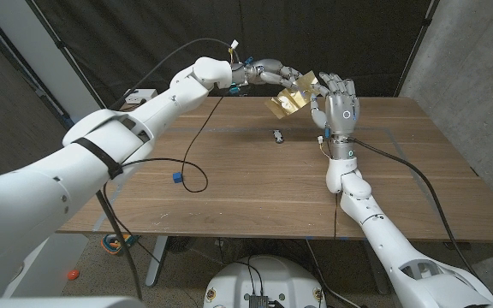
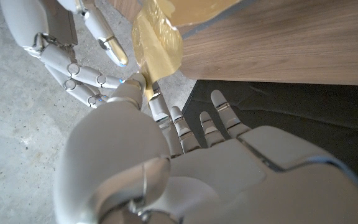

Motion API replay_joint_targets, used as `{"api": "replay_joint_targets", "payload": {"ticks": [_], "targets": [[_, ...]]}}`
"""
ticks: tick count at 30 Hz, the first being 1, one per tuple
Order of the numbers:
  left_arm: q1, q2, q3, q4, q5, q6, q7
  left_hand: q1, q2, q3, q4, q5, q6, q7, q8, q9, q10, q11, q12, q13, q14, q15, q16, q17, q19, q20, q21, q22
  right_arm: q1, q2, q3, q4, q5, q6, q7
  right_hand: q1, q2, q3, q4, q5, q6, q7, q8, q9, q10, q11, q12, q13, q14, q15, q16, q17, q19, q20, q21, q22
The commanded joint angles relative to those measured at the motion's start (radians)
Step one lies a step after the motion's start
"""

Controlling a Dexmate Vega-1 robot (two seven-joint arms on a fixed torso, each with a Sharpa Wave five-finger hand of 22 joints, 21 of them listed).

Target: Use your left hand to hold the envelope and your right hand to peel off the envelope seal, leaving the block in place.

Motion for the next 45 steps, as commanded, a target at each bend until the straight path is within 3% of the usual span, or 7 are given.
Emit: {"api": "replay_joint_targets", "payload": {"ticks": [1,8,27,34,35,39,45], "targets": [[-0.04,0.013,0.046,-0.047,0.086,0.019,0.008,0.009,0.007,-0.005,-0.001,0.007,0.042,-0.049,0.005,0.01,0.001,0.001,0.003,0.006,-0.006,-0.046,-0.001,0.003,-0.01,0.0,0.005,0.001,0.0,-0.022,0.01,-0.004,-0.018,0.059,0.0,-0.016,0.0,-0.025,0.005,0.008,0.005,0.003,0.002,0.004,0.003,-0.002,0.001,0.002,-0.003,-0.173,0.009,0.006,-0.001,-0.114,-0.002,0.001],[-0.05,0.003,0.049,-0.031,0.086,0.004,-0.009,0.013,0.004,-0.011,-0.004,0.013,0.05,-0.054,0.009,0.01,0.001,-0.002,0.004,0.008,-0.005,-0.047,-0.001,0.003,-0.012,0.0,0.008,0.001,0.024,-0.066,-0.039,0.013,-0.003,0.036,0.0,-0.016,-0.002,-0.039,0.0,0.016,0.011,0.002,0.004,0.004,0.005,-0.004,0.003,0.002,-0.001,-0.174,0.007,0.004,0.002,-0.117,-0.005,0.001],[-0.059,0.003,0.048,-0.03,0.079,0.003,-0.041,0.023,0.001,-0.025,-0.006,0.029,0.056,-0.052,0.01,0.011,0.002,-0.005,0.008,0.012,-0.01,-0.047,-0.003,0.003,-0.015,-0.002,0.014,0.0,0.108,-0.237,-0.287,0.026,0.155,-0.182,0.0,0.014,0.013,-0.053,-0.017,0.048,0.008,0.002,0.0,0.002,-0.007,-0.006,0.001,0.001,0.0,-0.176,-0.001,-0.003,0.002,-0.123,-0.017,0.001],[-0.053,0.014,0.046,-0.055,0.085,0.019,-0.032,0.025,0.002,-0.03,-0.006,0.035,0.055,-0.05,0.008,0.011,0.002,-0.004,0.009,0.014,-0.01,-0.05,-0.003,0.003,-0.016,-0.003,0.016,0.0,0.136,-0.31,-0.394,-0.001,0.246,-0.276,0.0,0.029,0.093,-0.092,-0.006,0.052,0.036,0.002,0.008,0.004,-0.028,-0.01,-0.001,0.002,-0.022,-0.174,0.003,0.011,-0.015,-0.129,-0.021,0.005],[-0.053,0.015,0.045,-0.056,0.086,0.021,-0.03,0.025,0.002,-0.031,-0.006,0.036,0.053,-0.053,0.008,0.011,0.002,-0.004,0.009,0.015,-0.011,-0.05,-0.003,0.003,-0.016,-0.002,0.017,0.0,0.137,-0.32,-0.401,-0.005,0.258,-0.272,0.0,0.025,0.106,-0.111,-0.004,0.047,0.064,0.003,0.018,0.007,-0.033,-0.01,-0.001,0.003,-0.028,-0.174,0.004,0.014,-0.016,-0.133,-0.024,0.004],[-0.05,0.017,0.041,-0.059,0.085,0.026,-0.021,0.026,0.003,-0.034,-0.005,0.038,0.053,-0.05,0.008,0.012,0.0,-0.004,0.009,0.015,-0.01,-0.05,-0.003,0.004,-0.017,-0.003,0.018,0.0,0.12,-0.3,-0.363,0.003,0.229,-0.247,0.0,0.019,0.113,-0.125,-0.01,0.051,0.17,0.003,0.066,0.032,-0.021,-0.011,0.011,0.006,-0.017,-0.173,-0.011,-0.007,-0.014,-0.13,-0.037,0.002],[-0.045,0.018,0.035,-0.06,0.088,0.032,0.005,0.027,0.005,-0.04,-0.003,0.043,0.046,-0.051,0.005,0.013,0.0,-0.003,0.01,0.017,-0.01,-0.05,-0.003,0.004,-0.017,-0.003,0.022,0.0,0.084,-0.248,-0.274,0.009,0.171,-0.176,0.0,0.022,0.119,-0.139,-0.016,0.058,0.2,0.007,0.103,0.071,-0.007,-0.015,0.022,0.011,-0.018,-0.179,-0.017,-0.016,-0.025,-0.149,-0.051,0.004]]}}
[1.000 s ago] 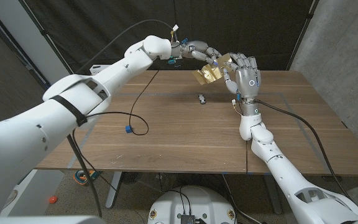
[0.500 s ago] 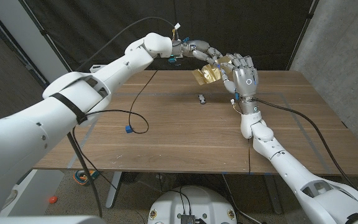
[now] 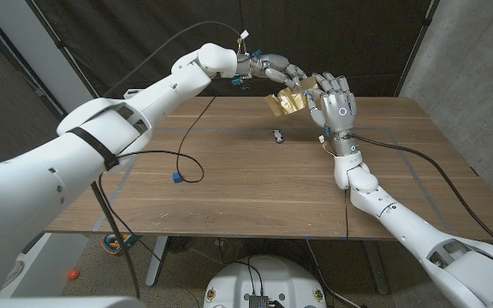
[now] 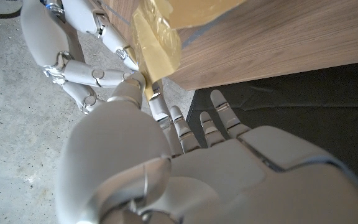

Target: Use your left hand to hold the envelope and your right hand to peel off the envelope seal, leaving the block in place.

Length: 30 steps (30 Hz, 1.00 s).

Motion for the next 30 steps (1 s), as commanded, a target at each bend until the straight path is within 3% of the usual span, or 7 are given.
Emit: {"api": "replay_joint_targets", "payload": {"ticks": [1,2,3,7,21,27,30], "targets": [[0.012,0.006,-0.014,-0.012,0.003,0.017,0.041,0.009,0.002,-0.006,0.002,0.009,0.05,-0.049,-0.002,0.011,0.0,-0.003,0.008,0.004,-0.005,-0.056,-0.003,0.002,-0.012,0.003,0.006,0.003,-0.04,0.042,0.083,0.004,-0.047,0.06,0.0,0.008,0.025,-0.022,-0.001,0.012,0.018,0.001,0.04,0.057,0.02,-0.002,0.015,0.01,-0.005,-0.184,-0.007,-0.003,-0.019,-0.151,-0.017,0.005],[0.013,0.005,-0.015,-0.011,0.002,0.019,0.046,0.009,0.002,-0.006,0.002,0.01,0.049,-0.046,-0.002,0.011,-0.001,-0.002,0.008,0.004,-0.006,-0.055,-0.003,0.002,-0.012,0.003,0.006,0.003,-0.048,0.056,0.104,0.005,-0.061,0.068,0.0,0.009,0.041,-0.048,-0.006,0.025,-0.01,0.001,0.09,0.146,0.016,-0.002,0.022,0.019,-0.01,-0.188,-0.013,-0.02,-0.019,-0.154,-0.034,0.007],[0.014,0.006,-0.016,-0.012,0.004,0.021,0.053,0.009,0.003,-0.008,0.003,0.011,0.047,-0.046,-0.003,0.012,-0.001,-0.001,0.008,0.004,-0.005,-0.056,-0.003,0.002,-0.012,0.003,0.007,0.003,-0.055,0.069,0.125,0.007,-0.076,0.083,0.0,0.013,0.049,-0.065,-0.01,0.04,-0.029,0.002,0.11,0.195,0.019,-0.002,0.031,0.025,-0.007,-0.184,-0.01,-0.027,-0.019,-0.152,-0.043,0.009],[0.017,0.004,-0.02,-0.011,0.004,0.023,0.07,0.01,0.006,-0.01,0.004,0.013,0.046,-0.044,-0.003,0.013,-0.001,-0.001,0.008,0.005,-0.004,-0.054,-0.002,0.002,-0.013,0.004,0.009,0.003,-0.084,0.146,0.233,0.022,-0.154,0.143,0.0,0.015,0.071,-0.089,-0.009,0.075,-0.045,0.002,0.135,0.254,0.029,0.001,0.041,0.04,-0.018,-0.187,-0.005,-0.028,-0.03,-0.153,-0.041,0.012],[0.054,0.028,-0.042,-0.074,-0.005,0.058,0.126,0.016,0.016,-0.018,0.006,0.017,0.037,-0.045,-0.005,0.017,-0.005,0.007,0.009,0.009,-0.004,-0.053,-0.002,0.004,-0.015,0.005,0.015,0.003,-0.117,0.292,0.438,0.055,-0.287,0.284,0.0,0.023,0.048,-0.118,-0.019,0.163,-0.016,0.003,0.132,0.207,0.103,0.0,0.06,0.076,0.011,-0.186,-0.001,-0.026,-0.02,-0.144,-0.016,0.01],[0.084,0.044,-0.063,-0.1,-0.024,0.072,0.152,0.023,0.028,-0.019,0.007,0.016,0.028,-0.027,-0.006,0.021,-0.009,0.013,0.009,0.011,-0.005,-0.05,-0.002,0.005,-0.016,0.006,0.019,0.004,-0.121,0.331,0.485,0.059,-0.303,0.295,0.0,0.024,0.032,-0.118,-0.019,0.185,0.006,0.003,0.123,0.174,0.117,-0.001,0.062,0.081,0.021,-0.184,-0.003,-0.028,-0.015,-0.138,-0.008,0.009],[0.107,0.055,-0.08,-0.114,-0.048,0.076,0.158,0.033,0.048,-0.015,0.007,0.011,0.015,0.001,-0.006,0.028,-0.011,0.022,0.011,0.013,-0.006,-0.051,-0.001,0.007,-0.018,0.006,0.023,0.004,-0.124,0.36,0.514,0.056,-0.309,0.299,0.0,0.022,0.021,-0.117,-0.019,0.195,0.016,0.004,0.117,0.157,0.125,-0.001,0.064,0.083,0.026,-0.184,-0.004,-0.028,-0.012,-0.131,-0.007,0.006]]}}
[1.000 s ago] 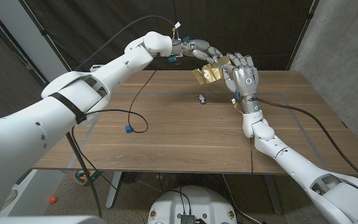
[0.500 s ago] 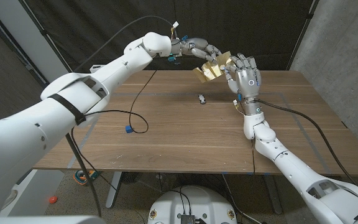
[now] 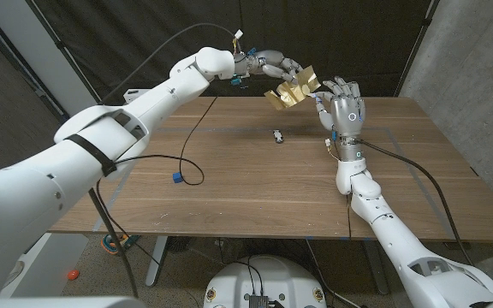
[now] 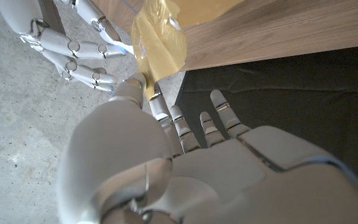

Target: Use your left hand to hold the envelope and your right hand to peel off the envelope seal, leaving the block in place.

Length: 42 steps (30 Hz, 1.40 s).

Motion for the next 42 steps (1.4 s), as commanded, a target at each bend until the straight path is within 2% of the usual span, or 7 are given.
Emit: {"api": "replay_joint_targets", "payload": {"ticks": [1,6,22,27,32,39,42], "targets": [[0.059,0.033,-0.041,-0.054,-0.047,0.025,0.039,0.024,0.043,0.007,0.0,-0.007,0.009,0.016,0.007,0.033,-0.001,0.019,0.006,0.005,-0.006,-0.053,-0.001,0.008,-0.014,-0.001,0.01,0.003,-0.017,0.104,0.126,0.007,-0.055,0.055,0.0,-0.008,-0.029,0.004,0.003,0.019,0.056,-0.006,0.041,0.154,0.017,0.0,0.009,0.005,0.014,-0.185,0.001,-0.001,0.017,-0.128,-0.005,-0.005],[0.096,0.054,-0.064,-0.088,-0.077,0.032,0.05,0.063,0.076,0.025,-0.018,-0.06,-0.016,0.098,0.02,0.064,0.012,0.047,0.018,0.009,-0.005,-0.06,-0.003,0.012,-0.013,-0.009,0.021,-0.001,-0.02,0.148,0.165,-0.009,-0.069,0.081,0.0,-0.006,-0.034,0.012,0.0,0.026,0.061,0.008,0.034,0.139,0.03,0.001,0.013,0.006,0.018,-0.185,0.001,-0.002,0.021,-0.121,-0.008,-0.005],[0.281,0.176,-0.166,-0.286,-0.173,0.062,0.136,0.083,0.089,0.049,-0.022,-0.174,-0.028,0.106,0.047,0.106,0.058,0.06,0.048,0.016,0.044,-0.036,0.011,0.022,-0.014,0.009,0.042,-0.004,-0.051,0.213,0.151,-0.083,-0.089,0.072,0.0,0.009,-0.033,0.028,-0.006,0.018,0.066,0.014,0.023,0.114,0.062,0.002,0.021,0.007,0.042,-0.187,0.009,-0.001,0.033,-0.114,0.008,0.001],[0.318,0.212,-0.189,-0.323,-0.195,0.044,0.134,0.075,0.068,0.051,-0.027,-0.262,-0.207,0.078,-0.039,0.069,0.026,0.073,0.041,0.018,0.039,-0.022,0.001,0.027,-0.027,0.022,0.053,-0.008,-0.07,0.222,0.126,-0.119,-0.088,0.048,0.0,0.012,-0.035,0.031,-0.007,0.013,0.066,0.016,0.02,0.106,0.069,0.002,0.021,0.007,0.048,-0.187,0.011,-0.001,0.033,-0.114,0.011,0.002],[0.355,0.249,-0.212,-0.361,-0.218,0.035,0.125,0.064,0.057,0.047,-0.028,-0.279,-0.326,0.072,-0.094,0.052,-0.014,0.085,0.027,0.02,0.017,-0.006,-0.01,0.029,-0.045,0.034,0.051,-0.01,-0.087,0.233,0.103,-0.149,-0.081,0.031,0.0,0.014,-0.037,0.033,-0.008,0.007,0.065,0.017,0.016,0.099,0.075,0.002,0.022,0.008,0.052,-0.187,0.011,-0.001,0.035,-0.114,0.015,0.002],[0.4,0.306,-0.242,-0.413,-0.25,0.026,0.102,-0.05,0.008,-0.019,0.013,-0.277,-0.576,0.052,-0.229,0.012,-0.106,0.127,-0.003,0.022,-0.036,0.023,-0.026,0.026,-0.1,0.049,0.036,-0.011,-0.104,0.268,0.091,-0.178,-0.077,0.017,0.0,0.016,-0.041,0.037,-0.008,-0.003,0.074,0.01,0.013,0.085,0.085,0.003,0.022,0.007,0.059,-0.186,0.013,-0.001,0.046,-0.113,0.022,0.002],[0.42,0.332,-0.255,-0.437,-0.255,0.024,0.099,-0.083,0.002,-0.039,0.026,-0.27,-0.703,0.078,-0.294,-0.006,-0.15,0.149,-0.029,0.016,-0.055,0.043,-0.025,0.024,-0.119,0.061,0.028,-0.01,-0.11,0.275,0.078,-0.188,-0.074,0.008,0.0,0.016,-0.052,0.043,-0.007,-0.029,0.043,-0.003,-0.016,0.057,0.088,0.004,0.017,0.006,0.069,-0.184,0.012,-0.001,0.05,-0.111,0.029,0.0]]}}
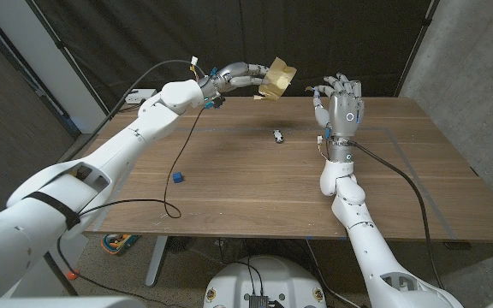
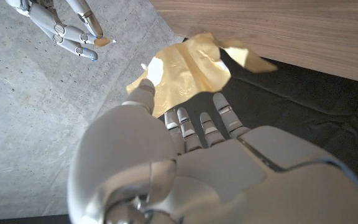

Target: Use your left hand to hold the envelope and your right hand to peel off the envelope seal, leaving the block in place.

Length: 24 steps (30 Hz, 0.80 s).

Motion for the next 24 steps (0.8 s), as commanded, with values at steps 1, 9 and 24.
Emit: {"api": "replay_joint_targets", "payload": {"ticks": [1,9,24], "targets": [[0.089,0.1,-0.055,-0.101,-0.041,-0.013,-0.014,-0.052,-0.004,-0.03,0.02,0.015,-0.201,0.024,-0.096,-0.028,-0.078,0.045,-0.049,-0.007,-0.041,0.038,0.003,-0.001,-0.046,0.032,-0.016,0.006,-0.031,0.043,-0.042,-0.054,0.006,-0.044,0.0,0.004,-0.02,0.014,0.005,-0.042,-0.033,-0.03,-0.049,0.042,0.0,0.001,-0.01,-0.003,0.018,-0.178,0.003,0.0,0.018,-0.11,0.008,-0.001],[0.131,0.143,-0.083,-0.128,-0.043,-0.049,-0.01,-0.094,-0.026,-0.064,0.034,0.02,-0.378,0.025,-0.125,-0.061,-0.144,0.071,-0.099,-0.022,-0.073,0.054,0.005,-0.006,-0.076,0.039,-0.032,0.006,-0.05,0.008,-0.142,-0.09,0.049,-0.177,0.0,-0.085,-0.084,0.039,0.028,-0.112,-0.377,-0.027,-0.182,-0.028,-0.113,0.007,-0.084,-0.025,-0.007,-0.173,-0.004,0.005,0.038,-0.087,-0.033,-0.006],[0.261,0.219,-0.15,-0.161,-0.114,-0.104,-0.01,-0.112,-0.029,-0.076,0.042,0.024,-0.375,0.023,-0.112,-0.072,-0.156,0.076,-0.109,-0.027,-0.085,0.055,0.004,-0.007,-0.086,0.042,-0.037,0.006,-0.064,-0.171,-0.422,-0.2,0.228,-0.506,0.0,-0.142,-0.094,0.028,0.047,-0.124,-0.392,-0.028,-0.17,-0.032,-0.136,0.007,-0.093,-0.032,-0.02,-0.171,-0.002,0.009,0.035,-0.074,-0.048,-0.006]]}}
